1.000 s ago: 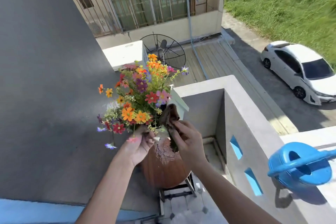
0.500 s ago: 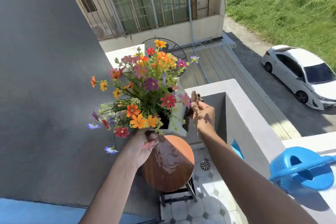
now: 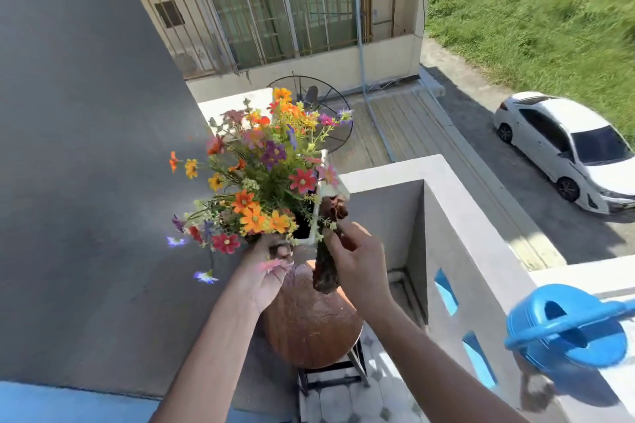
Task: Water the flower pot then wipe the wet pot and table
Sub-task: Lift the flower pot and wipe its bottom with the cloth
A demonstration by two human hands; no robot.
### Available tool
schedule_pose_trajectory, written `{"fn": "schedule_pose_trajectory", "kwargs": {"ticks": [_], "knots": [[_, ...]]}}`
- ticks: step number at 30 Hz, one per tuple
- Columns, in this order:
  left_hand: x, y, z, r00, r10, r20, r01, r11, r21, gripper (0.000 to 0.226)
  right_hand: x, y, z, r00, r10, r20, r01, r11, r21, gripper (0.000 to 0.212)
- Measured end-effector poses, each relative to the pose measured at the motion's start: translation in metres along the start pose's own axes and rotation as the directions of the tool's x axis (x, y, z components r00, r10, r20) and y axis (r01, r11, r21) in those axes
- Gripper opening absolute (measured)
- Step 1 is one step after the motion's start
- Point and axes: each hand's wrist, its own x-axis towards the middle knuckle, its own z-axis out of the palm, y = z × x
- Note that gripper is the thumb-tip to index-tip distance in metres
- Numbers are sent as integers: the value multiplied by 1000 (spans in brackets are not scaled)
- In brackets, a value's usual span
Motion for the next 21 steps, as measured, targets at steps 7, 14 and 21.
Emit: {"fn": "schedule_pose_trajectory", "kwargs": {"ticks": [7, 14, 21], "knots": [[-4, -11, -8, 999, -36, -2, 36, 999, 16, 31, 31, 32, -4, 932, 361, 30, -362, 931, 36, 16], [-12, -18, -5, 999, 7, 46, -11, 997, 81, 42, 43, -13, -1, 968, 236, 78, -247, 872, 423, 23], [-20, -11, 2, 993, 56, 106, -63, 996, 67, 38, 20, 28, -13, 930, 368, 2, -355, 895, 271, 29]]}}
